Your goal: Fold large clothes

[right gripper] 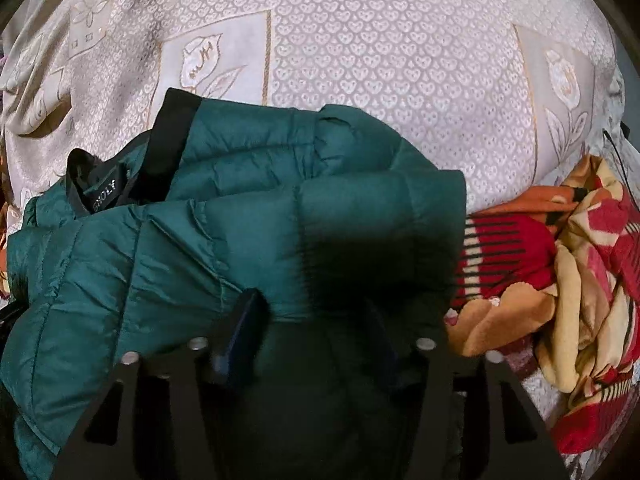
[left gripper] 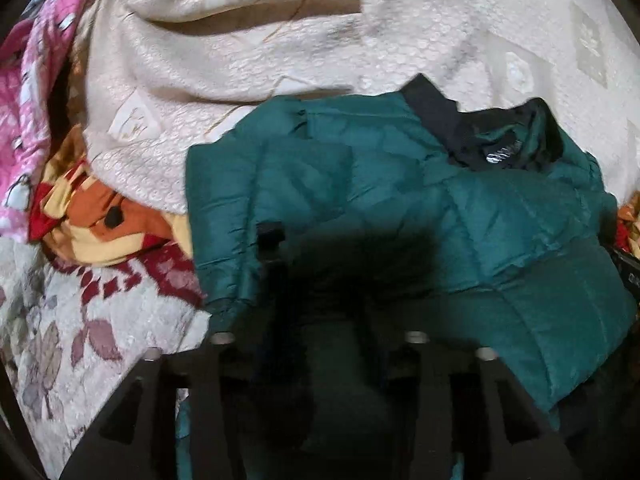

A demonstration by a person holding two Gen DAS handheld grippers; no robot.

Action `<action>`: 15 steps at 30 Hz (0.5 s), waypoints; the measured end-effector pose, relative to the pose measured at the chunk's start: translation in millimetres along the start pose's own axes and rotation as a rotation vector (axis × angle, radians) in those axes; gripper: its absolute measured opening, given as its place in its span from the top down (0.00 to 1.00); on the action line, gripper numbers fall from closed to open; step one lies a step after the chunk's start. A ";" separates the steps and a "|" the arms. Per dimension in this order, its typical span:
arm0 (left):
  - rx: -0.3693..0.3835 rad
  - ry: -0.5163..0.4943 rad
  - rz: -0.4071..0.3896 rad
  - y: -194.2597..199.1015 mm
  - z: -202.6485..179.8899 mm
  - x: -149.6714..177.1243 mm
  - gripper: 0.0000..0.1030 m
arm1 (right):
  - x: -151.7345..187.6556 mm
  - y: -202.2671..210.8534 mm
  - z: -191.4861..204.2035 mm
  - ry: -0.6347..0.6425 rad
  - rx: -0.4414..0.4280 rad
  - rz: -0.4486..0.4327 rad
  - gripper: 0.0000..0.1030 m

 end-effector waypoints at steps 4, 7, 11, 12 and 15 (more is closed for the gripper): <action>0.031 0.026 0.006 -1.2 6.1 0.5 0.65 | -0.3 -3.1 6.2 0.012 -0.072 0.002 0.08; 0.017 0.009 0.002 -0.2 4.7 1.9 0.63 | -0.7 -6.7 8.9 0.014 -0.093 0.012 0.03; 0.017 0.009 0.002 -0.4 5.8 1.2 0.63 | -2.6 -11.6 14.9 0.025 -0.084 0.028 0.02; 0.017 0.009 0.001 -0.1 6.4 1.3 0.63 | -3.9 -10.8 16.9 0.028 -0.080 0.034 0.02; 0.012 0.006 0.002 0.4 1.8 -0.7 0.63 | -13.5 17.0 23.7 0.037 -0.029 -0.017 0.09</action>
Point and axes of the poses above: each gripper's, at about its wrist camera, not at the fingertips, and y roughly against the way its jaws point, z to its left, x to its underside, the point moved 3 cm from there along -y, roughly the way its jaws point, and after that the axes turned 2 degrees about -x, right-handed, at the moved point
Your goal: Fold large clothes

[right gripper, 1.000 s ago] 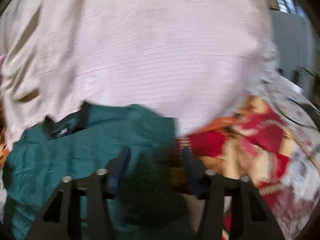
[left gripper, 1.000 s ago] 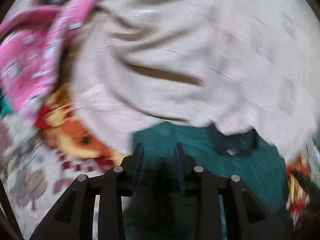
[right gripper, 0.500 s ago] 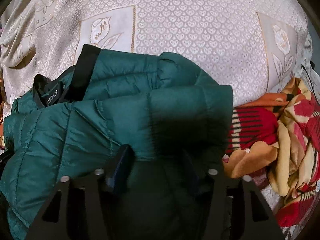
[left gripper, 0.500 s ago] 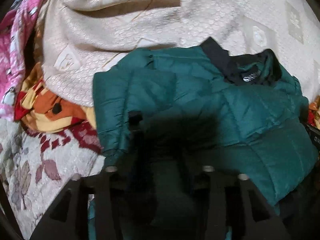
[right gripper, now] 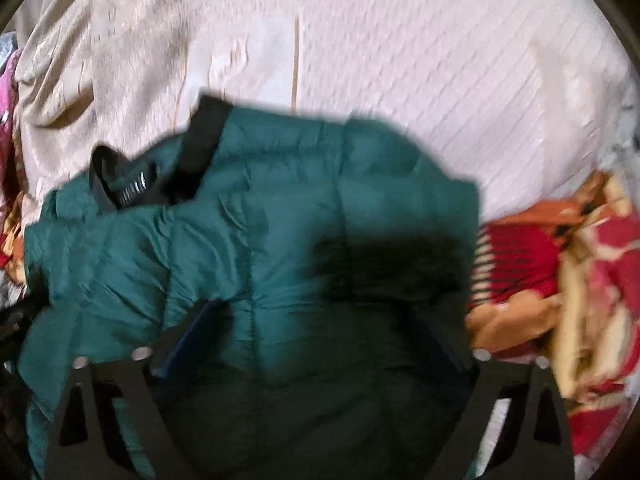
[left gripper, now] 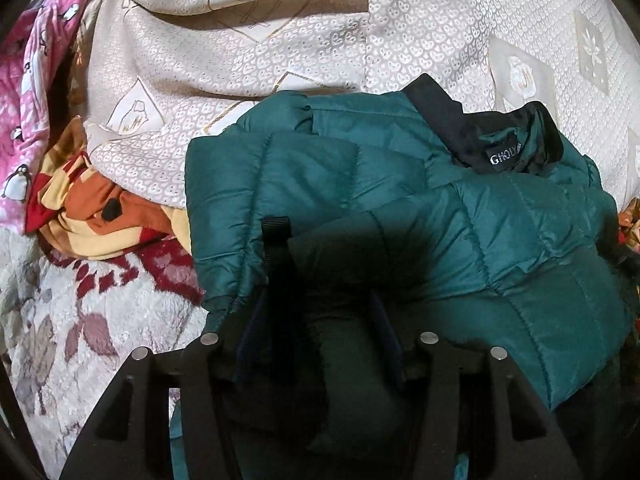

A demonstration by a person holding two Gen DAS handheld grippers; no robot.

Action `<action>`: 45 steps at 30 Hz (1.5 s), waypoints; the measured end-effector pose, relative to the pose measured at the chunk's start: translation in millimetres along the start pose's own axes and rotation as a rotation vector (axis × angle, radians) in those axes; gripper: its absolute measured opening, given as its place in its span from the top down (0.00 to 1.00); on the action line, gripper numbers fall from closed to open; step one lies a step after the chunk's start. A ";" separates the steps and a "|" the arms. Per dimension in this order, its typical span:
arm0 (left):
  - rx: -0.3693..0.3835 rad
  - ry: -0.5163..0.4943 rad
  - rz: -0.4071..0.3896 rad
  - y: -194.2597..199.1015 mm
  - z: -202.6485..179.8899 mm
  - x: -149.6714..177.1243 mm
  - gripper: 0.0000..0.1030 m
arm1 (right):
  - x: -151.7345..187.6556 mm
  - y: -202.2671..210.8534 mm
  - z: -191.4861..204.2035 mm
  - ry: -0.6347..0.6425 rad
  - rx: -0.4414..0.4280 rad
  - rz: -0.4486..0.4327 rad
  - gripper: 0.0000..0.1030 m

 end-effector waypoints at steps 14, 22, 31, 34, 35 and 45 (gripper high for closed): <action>0.012 0.001 -0.002 1.2 2.1 1.8 0.60 | 36.5 -13.7 84.4 0.142 -0.109 0.100 0.00; 0.012 -0.003 -0.003 1.1 2.5 2.8 0.58 | 38.6 -10.4 82.2 0.133 -0.121 0.088 0.00; 0.027 0.008 0.001 -1.9 2.2 3.5 0.56 | 47.9 0.1 69.6 0.144 -0.106 0.088 0.00; 0.052 0.027 0.006 0.6 6.2 1.4 0.56 | 46.5 0.0 71.3 0.138 -0.113 0.093 0.00; 0.063 0.035 0.006 2.7 8.0 0.1 0.56 | 45.5 0.7 70.9 0.136 -0.118 0.096 0.00; 0.050 0.059 -0.075 64.4 48.1 -12.0 0.56 | 21.3 87.0 13.5 0.024 -0.100 -0.068 0.01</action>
Point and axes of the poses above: each gripper's, at about its wrist camera, not at the fingertips, and y roughly against the way its jaws point, z to its left, x to its underside, the point moved 3 cm from there along -y, roughly the way its jaws point, and after that the axes turned 2 degrees about -x, right-handed, at the moved point
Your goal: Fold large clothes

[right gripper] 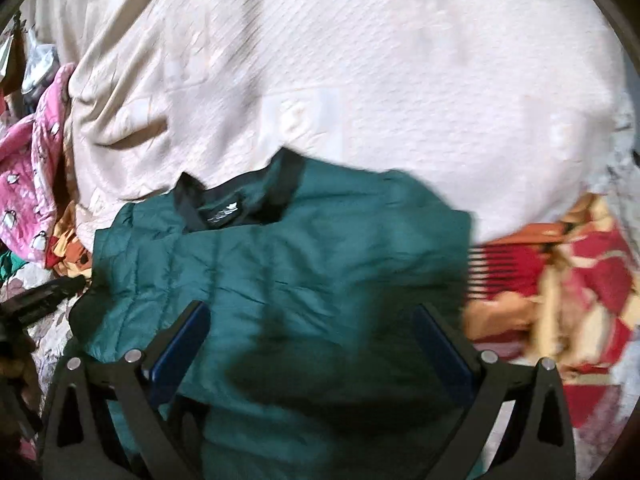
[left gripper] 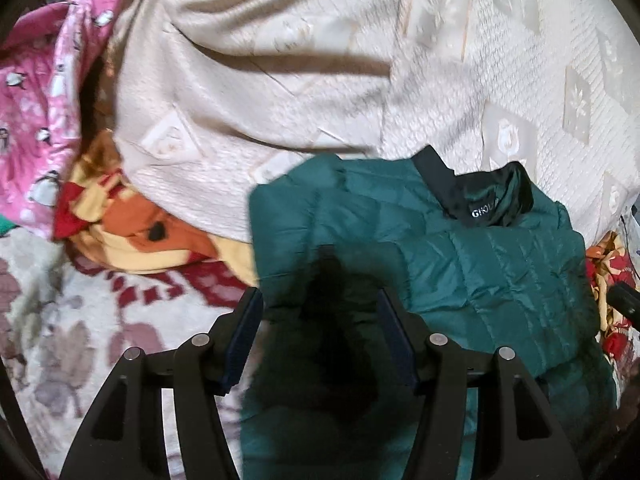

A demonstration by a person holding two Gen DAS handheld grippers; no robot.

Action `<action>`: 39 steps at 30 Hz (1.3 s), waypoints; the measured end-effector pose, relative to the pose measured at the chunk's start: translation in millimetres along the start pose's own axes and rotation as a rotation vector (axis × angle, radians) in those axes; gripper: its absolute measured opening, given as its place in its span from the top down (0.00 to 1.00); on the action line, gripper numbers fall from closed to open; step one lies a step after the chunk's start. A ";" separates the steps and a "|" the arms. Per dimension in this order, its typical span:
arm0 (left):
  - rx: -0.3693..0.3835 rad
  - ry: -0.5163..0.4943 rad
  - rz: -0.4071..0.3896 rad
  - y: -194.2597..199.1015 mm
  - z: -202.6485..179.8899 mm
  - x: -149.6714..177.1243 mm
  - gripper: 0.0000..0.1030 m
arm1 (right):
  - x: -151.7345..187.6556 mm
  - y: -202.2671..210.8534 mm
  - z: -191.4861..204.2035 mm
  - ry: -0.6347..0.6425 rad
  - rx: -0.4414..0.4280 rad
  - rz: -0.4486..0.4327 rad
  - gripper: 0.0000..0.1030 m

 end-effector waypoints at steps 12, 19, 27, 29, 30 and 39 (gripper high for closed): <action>-0.020 -0.057 0.090 83.4 43.4 109.3 0.56 | 127.4 111.4 -71.8 0.042 0.065 0.154 0.01; -0.017 -0.027 0.139 108.2 65.1 176.8 0.56 | 198.7 131.4 -94.4 -0.055 -0.086 0.232 0.01; 0.019 0.030 0.131 130.3 70.9 195.4 0.56 | 212.9 131.8 -65.3 -0.044 -0.301 0.285 0.00; 0.038 0.039 0.124 136.6 71.3 201.4 0.56 | 211.7 132.1 -61.9 -0.020 -0.298 0.271 0.00; 0.043 0.041 0.122 139.3 71.0 204.4 0.56 | 213.7 127.3 -66.2 -0.033 -0.269 0.281 0.01; 0.219 -0.024 0.206 143.2 43.5 234.5 0.56 | 221.3 118.3 -54.9 0.031 -0.233 0.300 0.06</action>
Point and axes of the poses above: each gripper's, at about its wrist camera, not at the fingertips, and y roughly against the way its jaws point, z to its left, x to its underside, the point moved 3 cm from there along -y, roughly the way its jaws point, and after that the axes turned 2 degrees about -x, right-handed, at the moved point
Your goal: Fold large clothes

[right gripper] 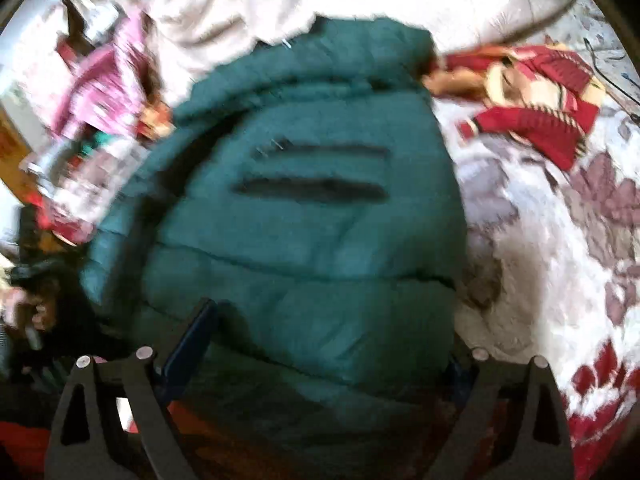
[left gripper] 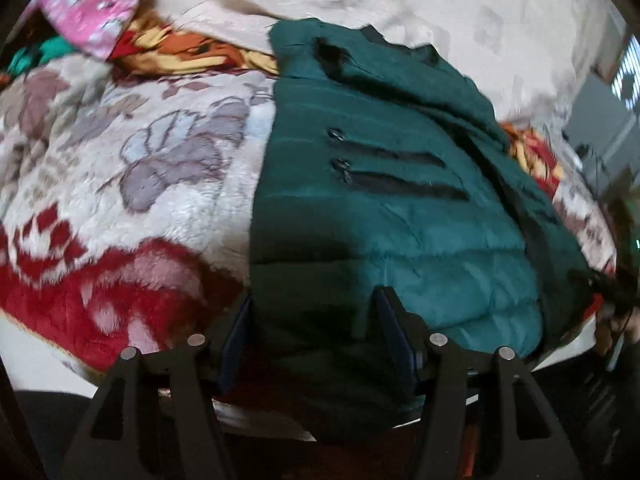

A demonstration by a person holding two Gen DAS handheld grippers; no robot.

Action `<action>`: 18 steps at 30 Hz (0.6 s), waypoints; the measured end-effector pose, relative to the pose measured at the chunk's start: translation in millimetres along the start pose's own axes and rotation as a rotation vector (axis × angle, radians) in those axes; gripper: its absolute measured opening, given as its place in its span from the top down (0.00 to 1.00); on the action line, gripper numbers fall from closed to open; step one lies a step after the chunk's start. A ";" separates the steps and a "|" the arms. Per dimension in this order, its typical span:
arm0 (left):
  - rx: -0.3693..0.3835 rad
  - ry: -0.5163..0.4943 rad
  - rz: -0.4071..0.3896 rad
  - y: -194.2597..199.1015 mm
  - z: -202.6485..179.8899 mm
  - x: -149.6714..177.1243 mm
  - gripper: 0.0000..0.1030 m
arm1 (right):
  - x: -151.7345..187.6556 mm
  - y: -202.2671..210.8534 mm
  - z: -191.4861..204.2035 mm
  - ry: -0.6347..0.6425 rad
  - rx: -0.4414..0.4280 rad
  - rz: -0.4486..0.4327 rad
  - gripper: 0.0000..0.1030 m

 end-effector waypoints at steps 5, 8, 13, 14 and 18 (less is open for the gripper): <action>0.151 0.070 -0.001 4.3 2.9 -2.7 0.56 | 2.0 2.0 0.6 0.006 -0.005 -0.015 0.06; 0.221 0.053 -0.016 11.7 -4.5 -2.4 0.56 | 4.2 2.9 -0.2 0.009 -0.002 -0.014 0.06; 0.097 0.045 0.000 7.9 1.2 -0.3 0.56 | 3.5 -0.4 -1.1 0.002 0.009 -0.005 0.05; 0.073 0.069 0.028 1.3 6.5 1.3 0.56 | 3.6 -0.9 -0.5 0.007 0.012 -0.004 0.05; 0.185 0.100 0.091 -9.2 8.2 2.5 0.47 | 2.7 -2.3 1.4 0.014 0.013 0.002 0.02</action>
Point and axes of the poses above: each gripper's, at about its wrist camera, not at the fingertips, and y roughly against the way its jaws point, z to its left, x to its underside, the point moved 3 cm from there along -y, roughly the way its jaws point, and after that the axes turned 2 degrees about -x, right-handed, at the moved point
